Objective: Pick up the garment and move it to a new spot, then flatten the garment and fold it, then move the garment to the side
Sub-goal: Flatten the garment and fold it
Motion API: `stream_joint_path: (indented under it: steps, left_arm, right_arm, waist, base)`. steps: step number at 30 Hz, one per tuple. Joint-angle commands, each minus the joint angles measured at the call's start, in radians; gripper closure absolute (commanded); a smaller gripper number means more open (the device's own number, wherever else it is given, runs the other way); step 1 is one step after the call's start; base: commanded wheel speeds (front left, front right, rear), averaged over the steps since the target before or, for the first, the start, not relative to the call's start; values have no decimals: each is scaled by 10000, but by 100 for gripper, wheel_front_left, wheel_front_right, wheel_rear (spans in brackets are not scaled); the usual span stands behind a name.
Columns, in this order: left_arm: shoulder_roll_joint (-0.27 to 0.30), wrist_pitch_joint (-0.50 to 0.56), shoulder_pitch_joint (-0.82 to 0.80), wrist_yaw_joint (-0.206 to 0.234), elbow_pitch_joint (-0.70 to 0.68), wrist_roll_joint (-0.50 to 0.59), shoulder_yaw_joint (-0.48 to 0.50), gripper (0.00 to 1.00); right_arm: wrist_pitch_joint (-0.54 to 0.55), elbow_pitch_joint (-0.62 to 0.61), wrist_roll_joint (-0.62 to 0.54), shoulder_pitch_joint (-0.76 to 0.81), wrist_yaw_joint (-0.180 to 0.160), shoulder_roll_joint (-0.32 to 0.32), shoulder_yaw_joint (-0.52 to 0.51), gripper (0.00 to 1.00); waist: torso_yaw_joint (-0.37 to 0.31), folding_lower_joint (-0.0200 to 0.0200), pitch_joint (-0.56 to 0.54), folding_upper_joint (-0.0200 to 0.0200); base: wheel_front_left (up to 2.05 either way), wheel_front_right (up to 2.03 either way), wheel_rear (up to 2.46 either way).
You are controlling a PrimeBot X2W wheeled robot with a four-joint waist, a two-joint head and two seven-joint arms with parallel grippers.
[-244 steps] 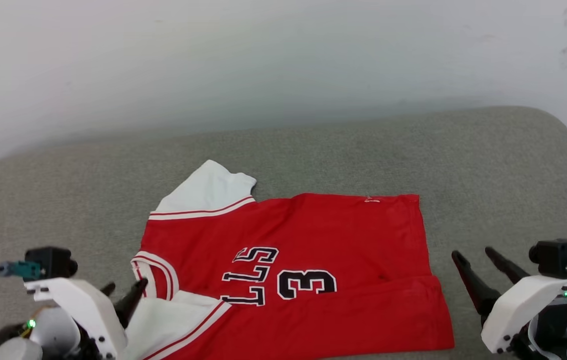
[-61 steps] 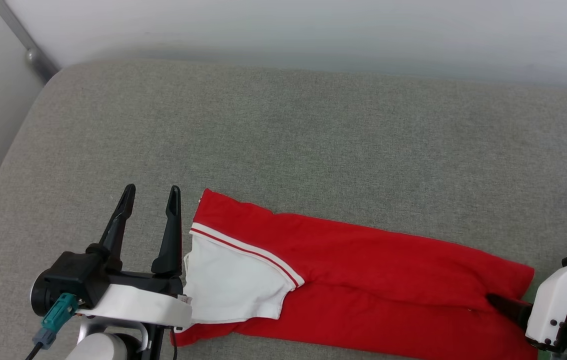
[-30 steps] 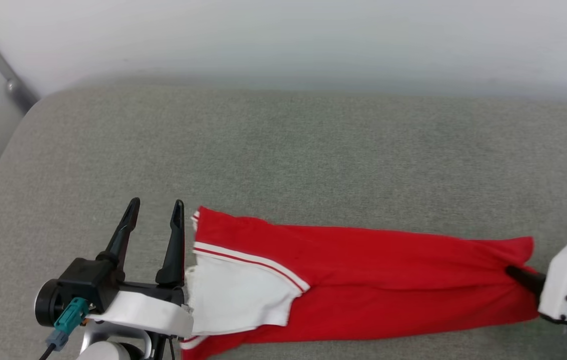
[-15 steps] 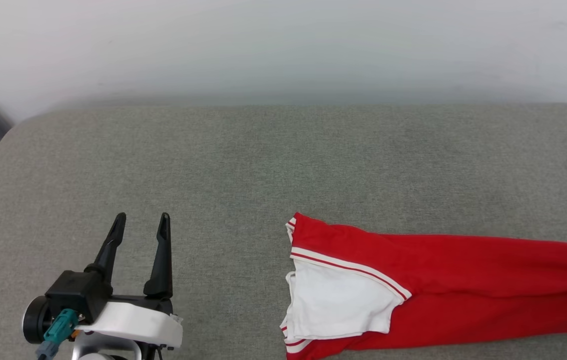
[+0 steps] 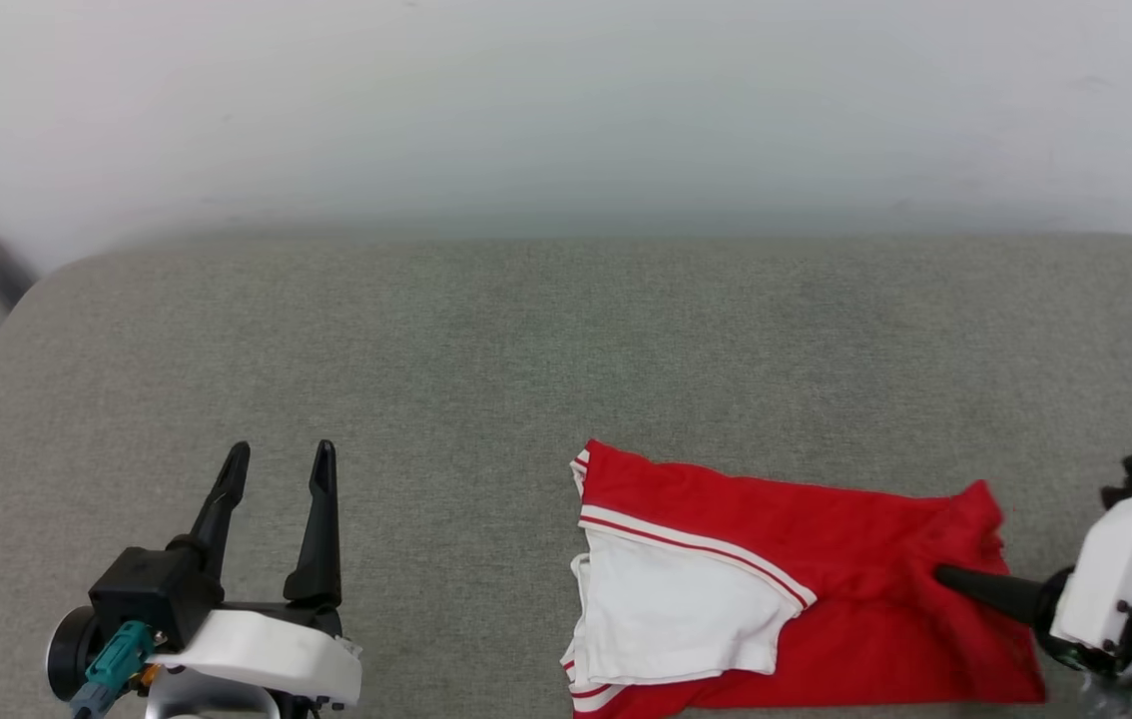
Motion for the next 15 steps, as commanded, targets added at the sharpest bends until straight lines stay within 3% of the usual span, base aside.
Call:
stream_joint_path:
  steps: [1, 8, 15]
  left_arm:
    - [20, 62, 44, -41, -22, 24, -67, 0]
    - [-39, 191, -327, -174, -35, 155, -326, 0]
    - [-157, 126, -606, -259, 112, 177, -415, 0]
  right_arm:
    - [-157, 287, 453, -214, -4, 81, 271, 100]
    - [-1772, 2179, 2477, -829, -4, 88, 2183, 100]
    - [-3166, 3464, 3249, -1565, -4, 87, 4384, 100]
  waist:
    - [101, 0, -20, 0]
    - [614, 0, 175, 0]
    - [1031, 0, 480, 0]
  base:
    - [0, 0, 0]
    - [0, 0, 0]
    - [0, 0, 0]
